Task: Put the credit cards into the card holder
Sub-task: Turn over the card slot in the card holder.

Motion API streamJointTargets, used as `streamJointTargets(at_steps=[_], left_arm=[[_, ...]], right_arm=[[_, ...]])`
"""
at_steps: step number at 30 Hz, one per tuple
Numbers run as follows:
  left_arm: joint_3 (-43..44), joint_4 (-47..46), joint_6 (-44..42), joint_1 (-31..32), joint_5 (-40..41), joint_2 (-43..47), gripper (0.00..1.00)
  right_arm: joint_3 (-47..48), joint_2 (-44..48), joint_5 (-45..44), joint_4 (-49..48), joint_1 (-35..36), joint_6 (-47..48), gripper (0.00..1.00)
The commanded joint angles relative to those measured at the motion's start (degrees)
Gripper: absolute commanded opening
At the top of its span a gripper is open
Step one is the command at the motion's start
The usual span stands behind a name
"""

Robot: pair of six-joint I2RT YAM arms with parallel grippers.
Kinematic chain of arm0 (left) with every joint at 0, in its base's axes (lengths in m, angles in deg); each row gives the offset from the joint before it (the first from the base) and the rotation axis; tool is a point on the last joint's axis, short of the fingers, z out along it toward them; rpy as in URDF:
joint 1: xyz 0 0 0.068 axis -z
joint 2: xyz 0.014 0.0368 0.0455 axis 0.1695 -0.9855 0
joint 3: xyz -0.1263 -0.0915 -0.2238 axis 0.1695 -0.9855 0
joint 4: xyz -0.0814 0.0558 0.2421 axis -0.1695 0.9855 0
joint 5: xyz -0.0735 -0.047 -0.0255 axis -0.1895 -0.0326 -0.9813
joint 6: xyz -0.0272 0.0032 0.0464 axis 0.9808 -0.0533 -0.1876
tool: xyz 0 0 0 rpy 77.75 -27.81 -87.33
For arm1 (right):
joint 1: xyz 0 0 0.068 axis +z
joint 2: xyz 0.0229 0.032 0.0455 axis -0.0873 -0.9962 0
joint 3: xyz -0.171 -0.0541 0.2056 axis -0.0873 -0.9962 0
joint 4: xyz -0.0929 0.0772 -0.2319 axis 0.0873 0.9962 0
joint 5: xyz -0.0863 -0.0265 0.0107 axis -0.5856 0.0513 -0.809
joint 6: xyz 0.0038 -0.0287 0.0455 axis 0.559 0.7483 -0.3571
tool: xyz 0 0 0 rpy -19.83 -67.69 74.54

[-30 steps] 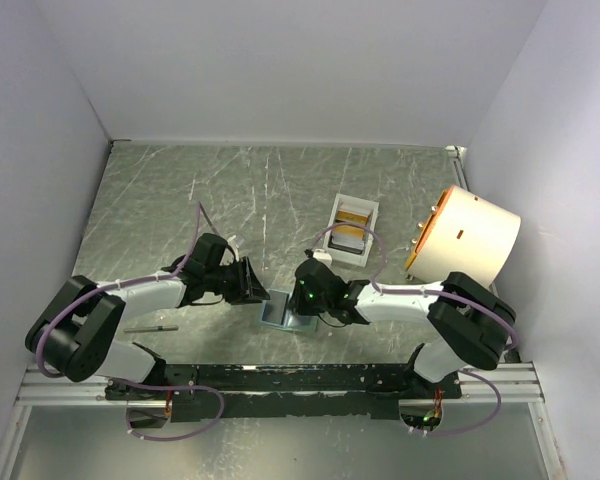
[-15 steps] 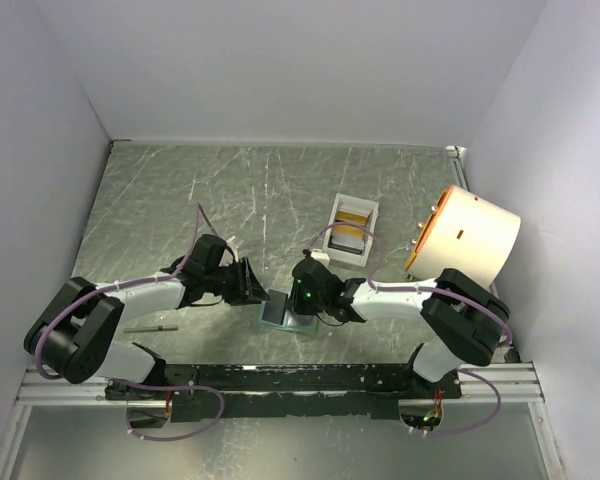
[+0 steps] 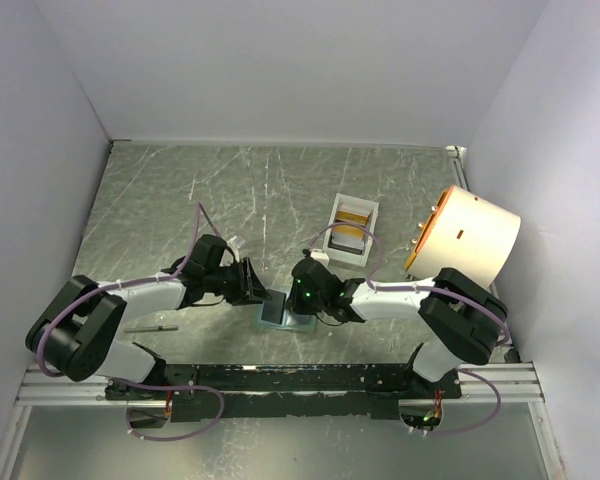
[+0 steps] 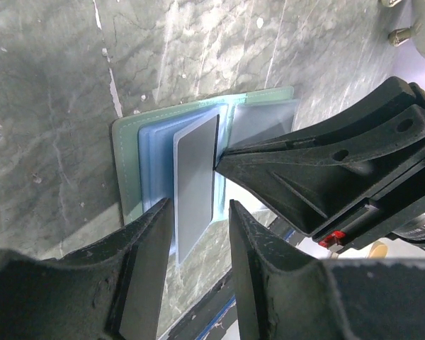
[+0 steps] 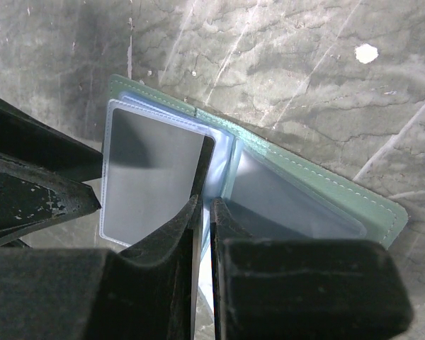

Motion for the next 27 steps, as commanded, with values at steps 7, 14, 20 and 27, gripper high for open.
streamJointTargets(at_steps=[7, 14, 20, 27], left_arm=[[-1.4, -6.0, 2.1, 0.5, -4.7, -1.7, 0.48], [-0.9, -9.5, 4.5, 2.2, -6.8, -0.8, 0.49], [0.1, -11.0, 5.0, 3.9, -7.2, -2.1, 0.50], [3.0, -10.0, 4.9, 7.5, -5.2, -3.1, 0.51]], right_arm=[[-1.5, -1.2, -0.9, 1.2, 0.1, 0.0, 0.10], [-2.4, 3.2, -2.0, 0.5, 0.2, 0.6, 0.17], [-4.2, 14.2, -11.5, 6.3, 0.1, 1.6, 0.19], [-5.3, 29.7, -23.3, 14.5, 0.0, 4.1, 0.30]])
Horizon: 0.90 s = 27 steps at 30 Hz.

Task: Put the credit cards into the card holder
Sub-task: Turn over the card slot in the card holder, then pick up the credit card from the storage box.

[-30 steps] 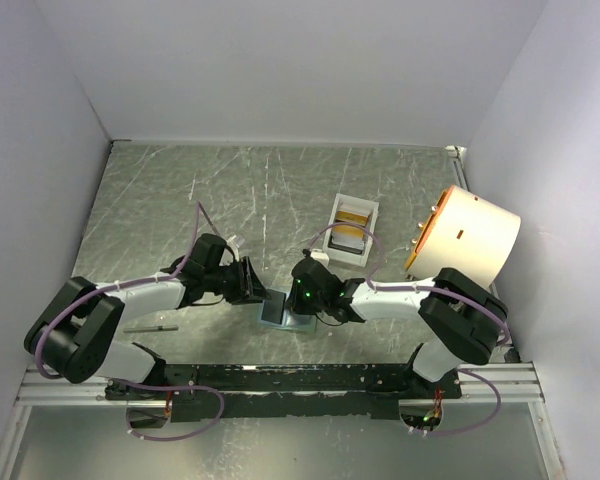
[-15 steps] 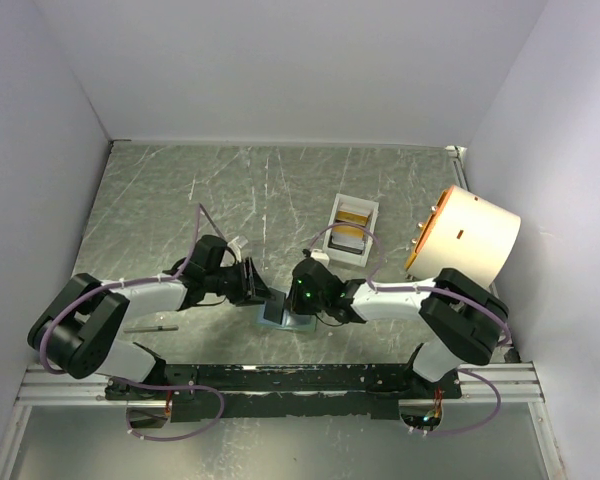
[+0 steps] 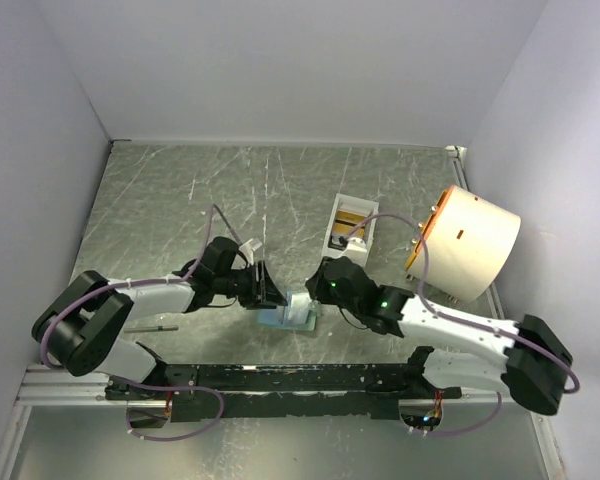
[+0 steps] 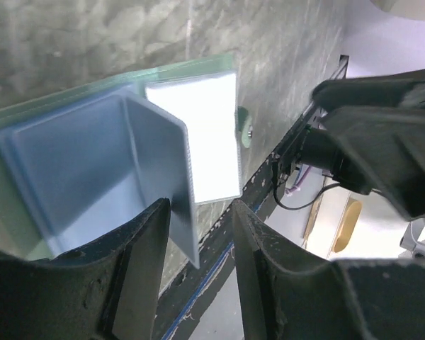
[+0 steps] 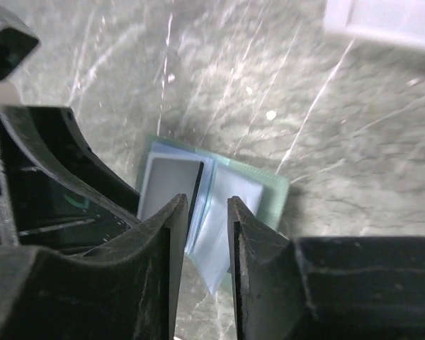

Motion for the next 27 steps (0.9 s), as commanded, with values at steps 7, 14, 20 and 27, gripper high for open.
streamJointTargets(at_steps=[7, 14, 20, 27], left_arm=[[5.7, -2.2, -0.3, 5.2, 1.8, -4.2, 0.52], [7.4, 0.4, -2.1, 6.6, 4.0, -4.8, 0.52], [6.3, 5.2, -3.4, 6.6, 9.2, 1.0, 0.52], [8.5, 18.9, -9.9, 6.6, 18.1, 11.4, 0.52]], right_arm=[[2.5, 15.0, -14.6, 11.1, 0.0, 8.3, 0.34], [7.1, 13.0, -17.5, 11.3, -0.1, 16.4, 0.35], [12.0, 6.5, -20.5, 8.8, -1.7, 29.4, 0.35], [17.8, -3.2, -8.0, 5.9, -13.6, 42.9, 0.39]])
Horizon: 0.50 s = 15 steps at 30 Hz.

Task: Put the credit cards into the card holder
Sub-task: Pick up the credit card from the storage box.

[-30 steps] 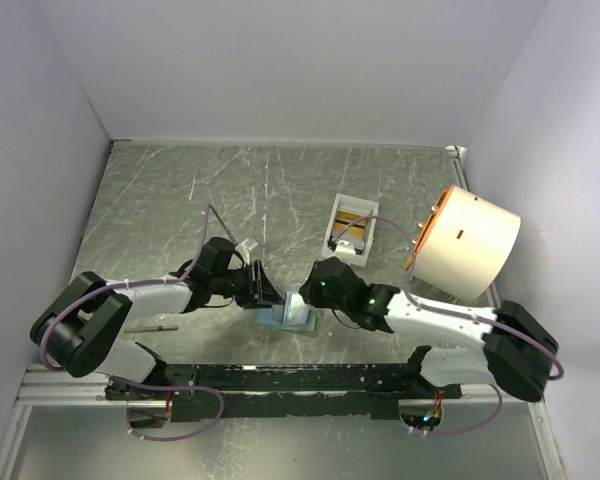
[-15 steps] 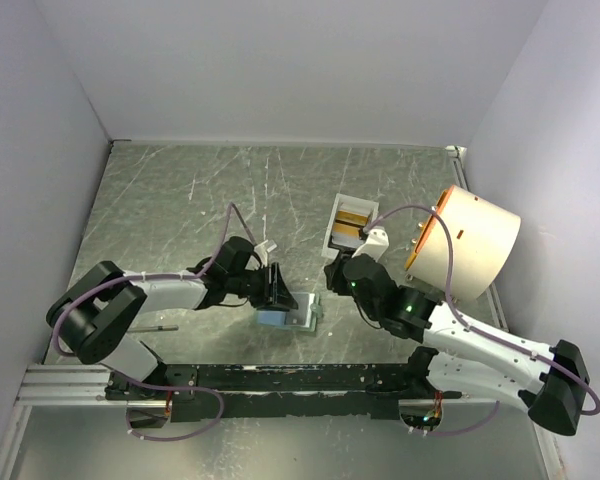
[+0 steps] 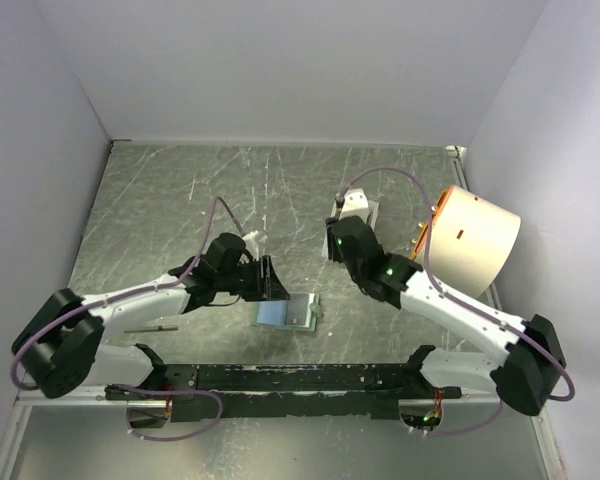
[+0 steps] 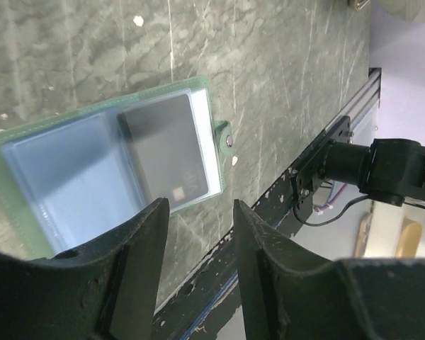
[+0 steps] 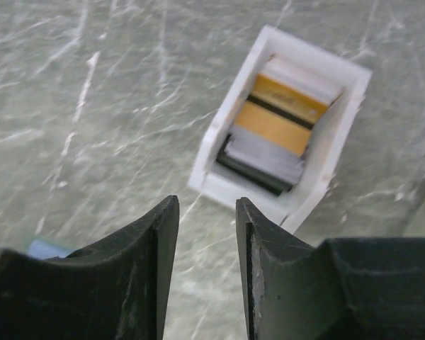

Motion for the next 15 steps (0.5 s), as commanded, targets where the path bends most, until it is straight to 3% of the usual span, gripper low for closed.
streamJointTargets(at_steps=[1, 9, 15], left_arm=[[2.9, 10.6, -5.6, 0.3, 8.6, 7.4, 0.52], [8.1, 25.5, -12.0, 0.3, 17.2, 18.7, 0.53], [12.8, 35.4, -16.2, 0.3, 24.5, 24.6, 0.53]], right_arm=[[4.7, -6.5, 8.6, -1.4, -9.4, 11.1, 0.40], [13.9, -24.5, 7.2, 3.3, -15.2, 27.8, 0.44], [18.2, -32.1, 6.3, 3.1, -19.0, 33.7, 0.44]])
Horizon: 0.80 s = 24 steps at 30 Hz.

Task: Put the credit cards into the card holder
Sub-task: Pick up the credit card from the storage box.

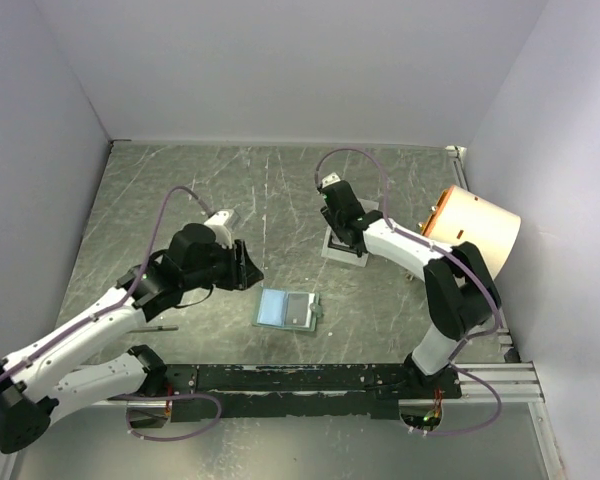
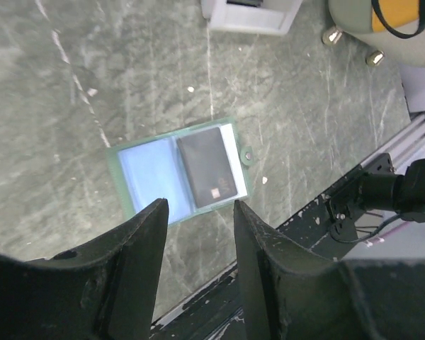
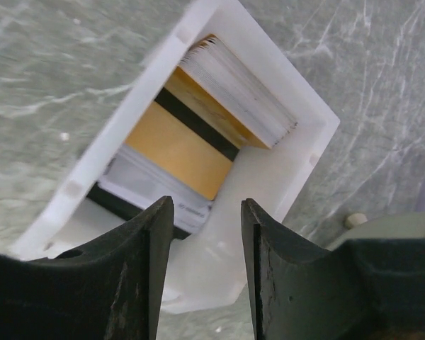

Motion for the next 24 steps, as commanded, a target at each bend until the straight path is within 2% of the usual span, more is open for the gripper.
streamJointTargets(at_steps=[1, 13, 18, 24], left_arm=[[3.3, 9.6, -4.9, 0.3, 7.8, 4.1, 0.53], [2.9, 11.9, -6.2, 0.3, 10.6, 8.7, 0.53], [3.3, 12.8, -6.3, 0.3, 11.1, 8.5, 0.53], [3.0, 12.6, -6.1, 0.3, 11.5, 9.7, 0.54]], right_arm=[[2.8, -2.2, -0.4, 0.3, -2.6, 7.9, 0.44], [1.5, -6.7, 4.4, -9.5, -5.2, 21.7, 0.42], [-1.1, -7.3, 4.4, -15.3, -5.2, 25.8, 0.40], [-2.3, -9.0, 4.8, -16.9, -5.2, 27.6, 0.39]])
